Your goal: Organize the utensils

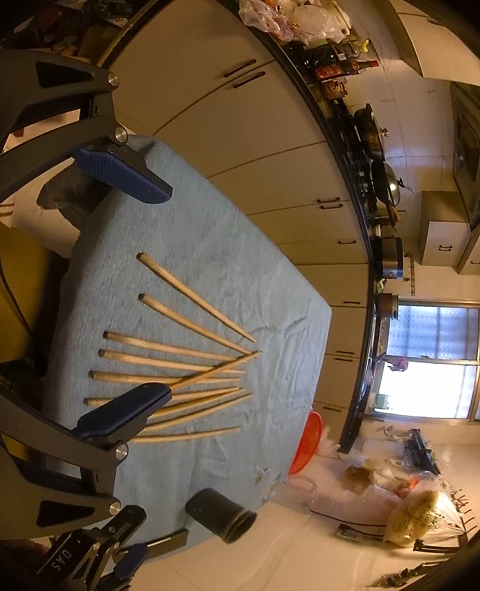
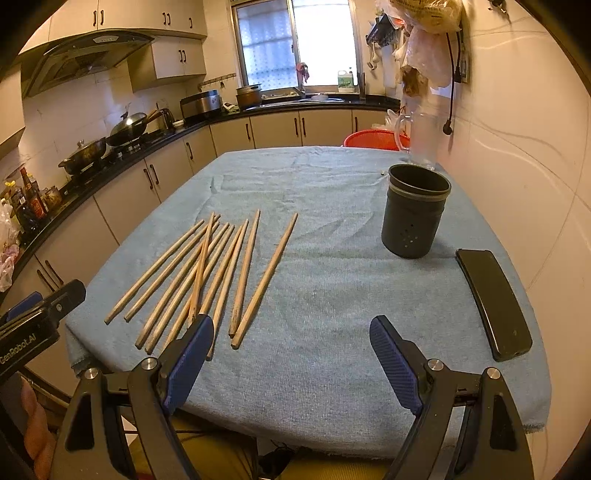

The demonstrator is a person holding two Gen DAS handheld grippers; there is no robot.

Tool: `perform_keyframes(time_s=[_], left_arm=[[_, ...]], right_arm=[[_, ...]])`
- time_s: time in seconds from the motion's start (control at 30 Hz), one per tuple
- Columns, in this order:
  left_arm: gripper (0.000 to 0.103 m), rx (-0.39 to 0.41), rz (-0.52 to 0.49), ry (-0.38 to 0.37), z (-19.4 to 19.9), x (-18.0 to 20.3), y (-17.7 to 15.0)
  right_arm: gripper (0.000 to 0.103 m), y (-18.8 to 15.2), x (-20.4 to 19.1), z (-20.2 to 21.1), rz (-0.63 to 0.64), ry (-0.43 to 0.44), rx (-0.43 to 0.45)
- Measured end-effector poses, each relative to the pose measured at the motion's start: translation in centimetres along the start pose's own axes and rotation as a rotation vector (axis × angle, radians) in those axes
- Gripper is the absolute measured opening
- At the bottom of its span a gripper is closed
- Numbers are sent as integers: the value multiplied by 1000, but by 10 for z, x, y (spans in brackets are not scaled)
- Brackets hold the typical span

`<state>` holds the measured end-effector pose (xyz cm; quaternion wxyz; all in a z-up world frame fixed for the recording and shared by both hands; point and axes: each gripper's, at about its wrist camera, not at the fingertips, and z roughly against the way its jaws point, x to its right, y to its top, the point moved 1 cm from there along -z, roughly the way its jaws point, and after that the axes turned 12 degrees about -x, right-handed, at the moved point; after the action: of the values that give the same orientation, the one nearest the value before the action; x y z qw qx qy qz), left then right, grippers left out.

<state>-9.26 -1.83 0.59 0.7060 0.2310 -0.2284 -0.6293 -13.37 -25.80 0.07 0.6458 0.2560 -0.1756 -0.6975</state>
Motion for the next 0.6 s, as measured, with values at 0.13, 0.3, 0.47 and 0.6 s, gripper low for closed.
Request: perform_keyframes(time_s=[0.13, 0.3, 0.47, 0.6], left_arm=[[97, 11, 0, 7, -1, -2, 1], [97, 21, -1, 10, -2, -3, 1], [97, 20, -2, 11, -3, -2, 1], [97, 20, -4, 13, -3, -2, 1]], right_arm=[[90, 0, -1, 0, 2, -1, -3], [90, 0, -1, -1, 1, -1, -9], [90, 0, -1, -2, 1, 0, -14], [90, 0, -1, -4, 0, 2, -22]])
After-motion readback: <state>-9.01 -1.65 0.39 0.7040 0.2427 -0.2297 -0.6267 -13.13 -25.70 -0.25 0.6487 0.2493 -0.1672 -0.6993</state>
